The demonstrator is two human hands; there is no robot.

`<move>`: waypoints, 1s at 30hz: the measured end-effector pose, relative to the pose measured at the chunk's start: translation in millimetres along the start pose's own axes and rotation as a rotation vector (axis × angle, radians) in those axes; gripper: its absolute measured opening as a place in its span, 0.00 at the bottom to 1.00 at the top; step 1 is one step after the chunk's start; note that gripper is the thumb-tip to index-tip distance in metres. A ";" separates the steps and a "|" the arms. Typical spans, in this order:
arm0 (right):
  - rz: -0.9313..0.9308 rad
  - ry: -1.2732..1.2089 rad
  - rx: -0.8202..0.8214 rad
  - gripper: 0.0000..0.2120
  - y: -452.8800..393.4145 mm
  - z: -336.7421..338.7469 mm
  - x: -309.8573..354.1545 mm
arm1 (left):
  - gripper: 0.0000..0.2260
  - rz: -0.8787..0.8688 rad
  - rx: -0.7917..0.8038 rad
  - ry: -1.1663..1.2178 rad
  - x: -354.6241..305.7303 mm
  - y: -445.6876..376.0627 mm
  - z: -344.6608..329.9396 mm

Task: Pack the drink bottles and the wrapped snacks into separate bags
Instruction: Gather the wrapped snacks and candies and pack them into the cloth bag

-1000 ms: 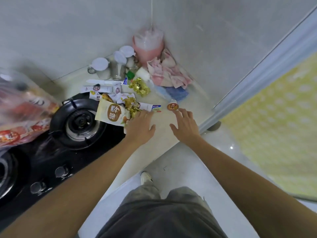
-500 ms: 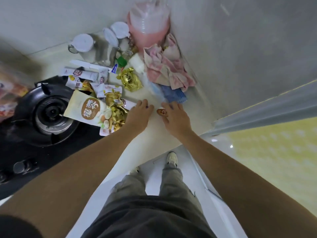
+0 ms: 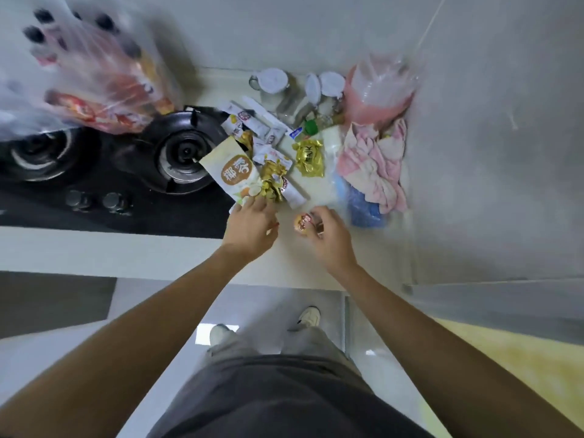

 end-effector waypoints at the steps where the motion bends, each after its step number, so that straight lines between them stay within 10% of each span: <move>1: 0.013 -0.028 0.020 0.08 -0.4 -10.2 15.2 | 0.13 0.061 -0.027 0.005 16.5 15.6 11.5; 20: 0.308 -0.164 0.518 0.04 136.8 -350.0 371.5 | 0.14 0.765 -0.357 0.030 351.5 421.6 142.2; 30: 0.330 -0.141 0.650 0.05 153.5 -496.2 467.3 | 0.16 0.860 -0.383 0.121 506.7 476.1 161.2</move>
Point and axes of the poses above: each hand's wrist, its own y-axis away from the middle knuckle, its own z-axis out of the back of the hand, x = y × z, the point moved 5 cm from there along -y, towards the middle knuckle
